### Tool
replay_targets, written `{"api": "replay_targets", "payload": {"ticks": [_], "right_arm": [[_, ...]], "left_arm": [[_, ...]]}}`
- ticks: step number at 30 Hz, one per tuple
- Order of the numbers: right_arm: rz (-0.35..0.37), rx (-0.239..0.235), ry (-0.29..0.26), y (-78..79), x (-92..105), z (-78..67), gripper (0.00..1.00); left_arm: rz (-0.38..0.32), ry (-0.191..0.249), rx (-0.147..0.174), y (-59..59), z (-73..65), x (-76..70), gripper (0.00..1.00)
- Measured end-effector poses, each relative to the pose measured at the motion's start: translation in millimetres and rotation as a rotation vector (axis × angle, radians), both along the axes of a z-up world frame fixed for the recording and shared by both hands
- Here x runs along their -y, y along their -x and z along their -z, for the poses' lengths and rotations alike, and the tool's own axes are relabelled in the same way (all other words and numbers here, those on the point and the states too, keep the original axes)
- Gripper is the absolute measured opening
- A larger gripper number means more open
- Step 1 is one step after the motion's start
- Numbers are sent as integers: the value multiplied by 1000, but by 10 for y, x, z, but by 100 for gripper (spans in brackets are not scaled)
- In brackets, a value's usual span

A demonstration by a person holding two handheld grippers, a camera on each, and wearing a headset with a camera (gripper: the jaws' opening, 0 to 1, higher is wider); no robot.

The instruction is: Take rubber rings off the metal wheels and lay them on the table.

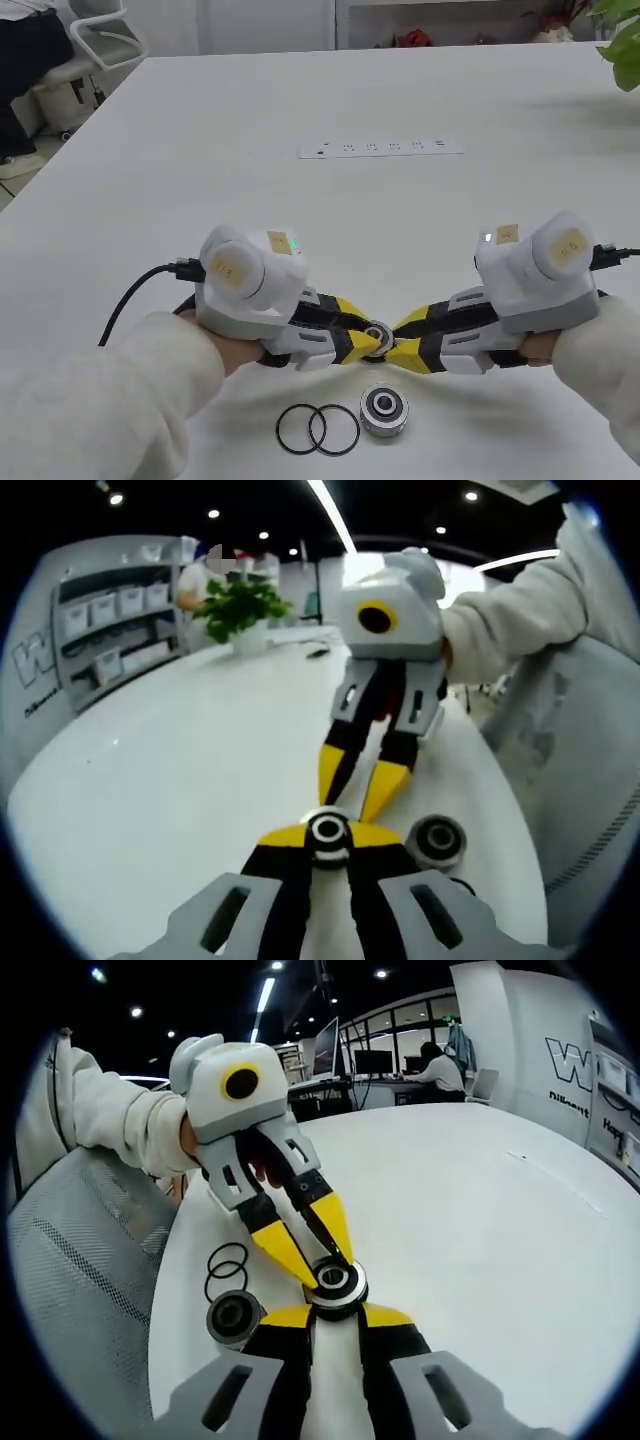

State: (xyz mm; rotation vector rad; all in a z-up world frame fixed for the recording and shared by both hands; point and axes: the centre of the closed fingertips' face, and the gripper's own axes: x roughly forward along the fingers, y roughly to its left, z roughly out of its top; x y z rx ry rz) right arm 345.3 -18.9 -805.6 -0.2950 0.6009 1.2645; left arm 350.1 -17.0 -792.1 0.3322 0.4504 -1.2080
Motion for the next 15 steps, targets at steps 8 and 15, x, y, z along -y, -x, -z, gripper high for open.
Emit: {"api": "replay_targets", "payload": {"ticks": [8,15], "right_arm": [[-6,1,10,14,10,7,11],[13,6,34,-12,37,41,1]], "left_arm": [[-6,-1,1,-3,1,1,14],[-1,-2,2,5,3,2,14]]}}
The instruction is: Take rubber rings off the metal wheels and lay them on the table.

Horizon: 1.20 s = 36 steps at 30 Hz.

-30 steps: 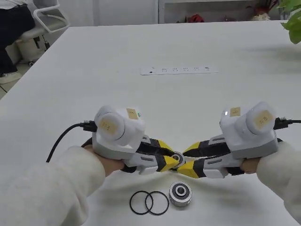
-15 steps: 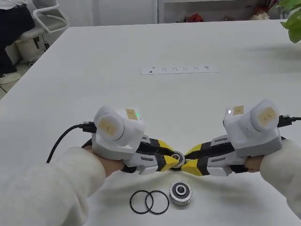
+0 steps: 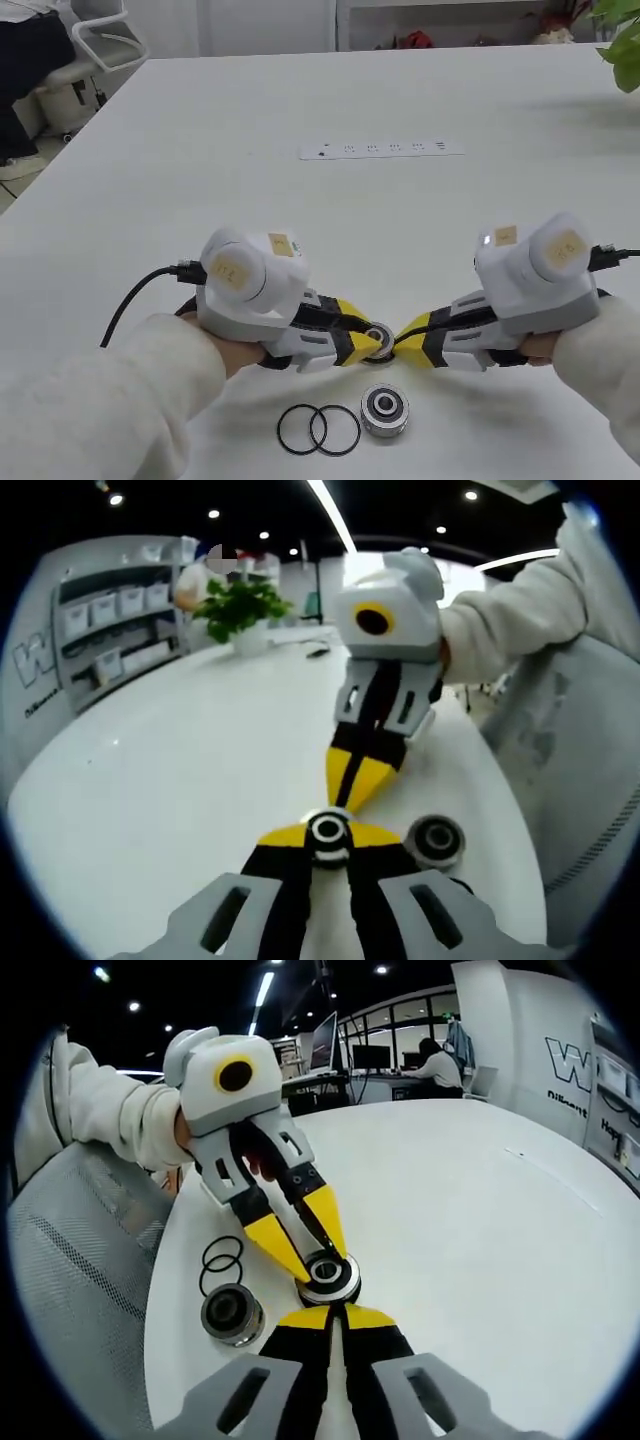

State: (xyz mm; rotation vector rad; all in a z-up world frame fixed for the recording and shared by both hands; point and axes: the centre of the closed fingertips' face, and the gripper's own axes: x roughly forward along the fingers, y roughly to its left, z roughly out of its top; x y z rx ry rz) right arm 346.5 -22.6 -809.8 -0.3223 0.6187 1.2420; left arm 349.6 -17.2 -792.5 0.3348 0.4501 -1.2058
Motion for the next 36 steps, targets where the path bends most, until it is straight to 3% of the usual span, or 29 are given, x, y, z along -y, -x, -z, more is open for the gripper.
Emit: {"api": "replay_targets", "payload": {"ticks": [2,16,23,31,36], "right_arm": [[2,-2,6,-2,-2,1,1],[153,-188,-2,-23,17,21,0],[188,-251,-52,-40,57,-21,0],[267,-388,-132,-11,57,-75,0],[279,-429,-171,9,37,-122,0]], "left_arm": [[-1,1,0,-1,0,-1,14],[-1,5,10,13,1,-16,14],[8,12,19,20,2,-18,14],[17,9,22,43,1,-14,14],[25,6,24,67,0,-11,14]]}}
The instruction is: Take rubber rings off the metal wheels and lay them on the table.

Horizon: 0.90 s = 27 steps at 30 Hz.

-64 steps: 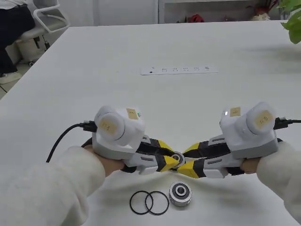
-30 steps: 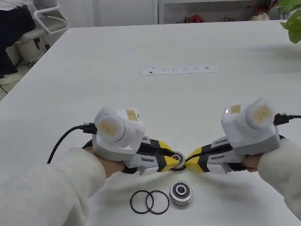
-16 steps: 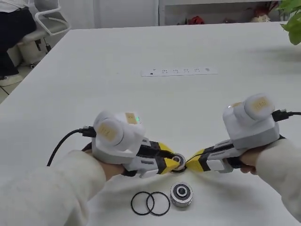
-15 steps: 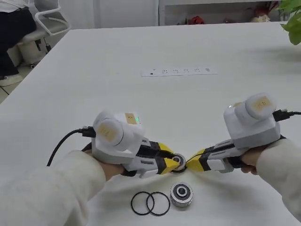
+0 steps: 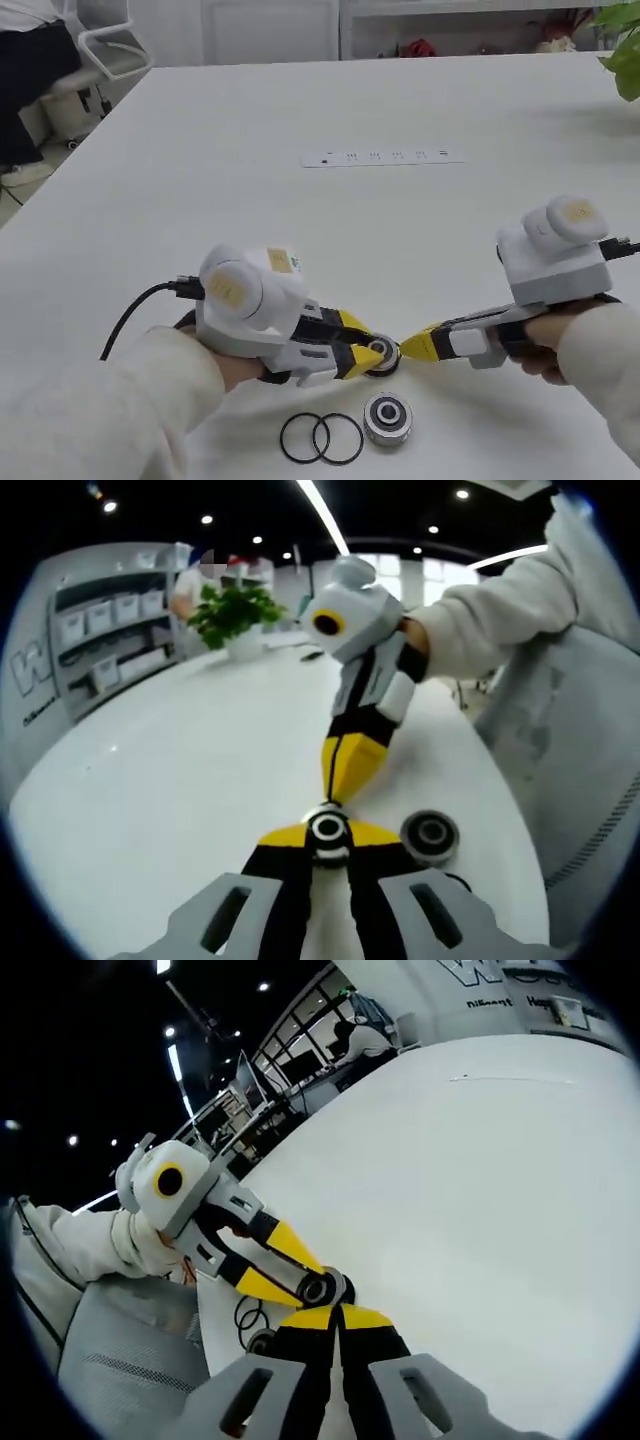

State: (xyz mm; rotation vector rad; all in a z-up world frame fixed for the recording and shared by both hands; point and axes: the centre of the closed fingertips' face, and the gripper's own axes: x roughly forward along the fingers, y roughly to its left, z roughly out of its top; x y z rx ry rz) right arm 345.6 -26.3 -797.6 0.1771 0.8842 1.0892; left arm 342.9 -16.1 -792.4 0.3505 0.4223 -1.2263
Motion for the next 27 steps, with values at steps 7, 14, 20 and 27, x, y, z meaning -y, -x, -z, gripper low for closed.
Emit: {"api": "replay_targets", "payload": {"ticks": [7,14,20,27], "right_arm": [[3,-6,-12,33,-47,-40,0],[-2,-2,-8,41,-51,-49,0],[-11,5,-7,46,-64,-62,0],[-23,12,-6,50,-79,-71,0]], "left_arm": [[5,-6,10,6,1,-1,13],[4,-2,12,5,0,0,13],[3,2,12,3,0,1,13],[3,4,11,2,-1,4,13]]}}
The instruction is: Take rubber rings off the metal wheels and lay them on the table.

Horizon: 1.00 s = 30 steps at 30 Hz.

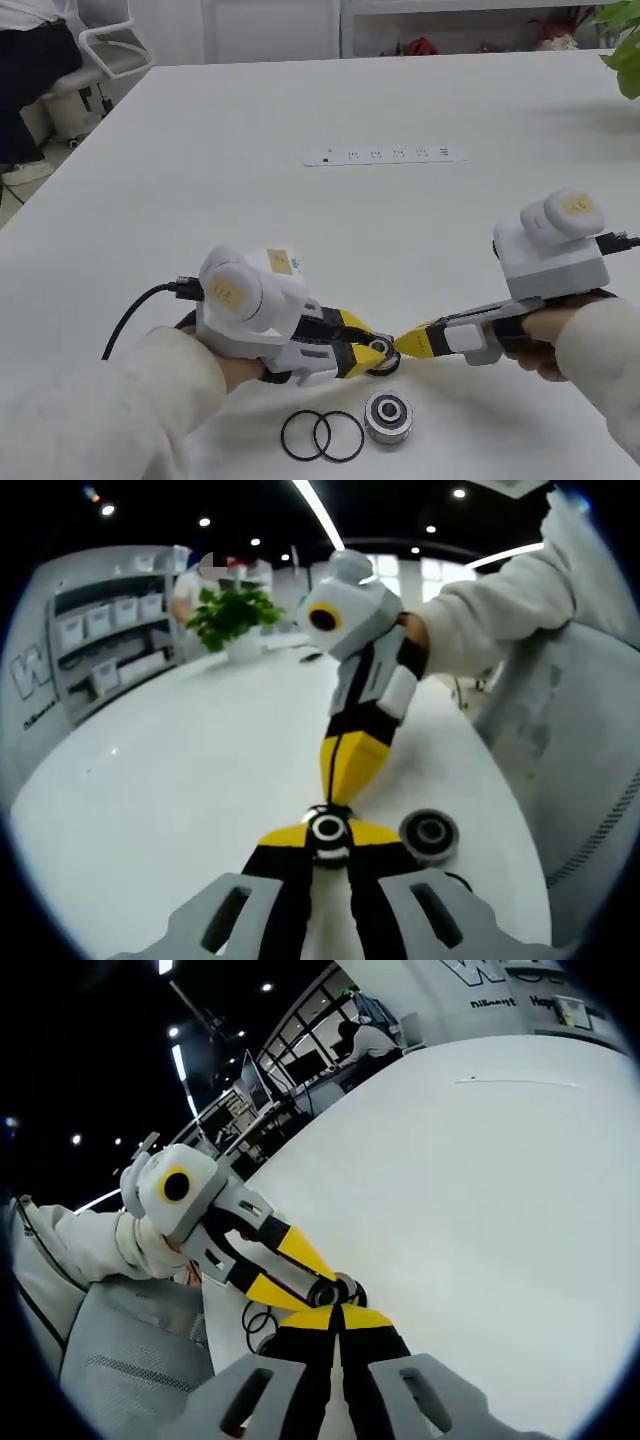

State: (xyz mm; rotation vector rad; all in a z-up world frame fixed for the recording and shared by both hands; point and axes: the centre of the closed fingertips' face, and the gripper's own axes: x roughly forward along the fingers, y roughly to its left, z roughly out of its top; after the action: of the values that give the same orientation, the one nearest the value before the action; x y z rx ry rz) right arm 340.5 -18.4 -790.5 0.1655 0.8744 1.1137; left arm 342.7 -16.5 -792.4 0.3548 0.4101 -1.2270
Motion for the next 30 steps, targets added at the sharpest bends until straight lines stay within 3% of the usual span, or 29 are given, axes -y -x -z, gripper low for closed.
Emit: {"api": "replay_targets", "payload": {"ticks": [30], "right_arm": [[-16,0,-27,10,-39,-40,0]], "left_arm": [[3,-2,4,5,-1,3,13]]}}
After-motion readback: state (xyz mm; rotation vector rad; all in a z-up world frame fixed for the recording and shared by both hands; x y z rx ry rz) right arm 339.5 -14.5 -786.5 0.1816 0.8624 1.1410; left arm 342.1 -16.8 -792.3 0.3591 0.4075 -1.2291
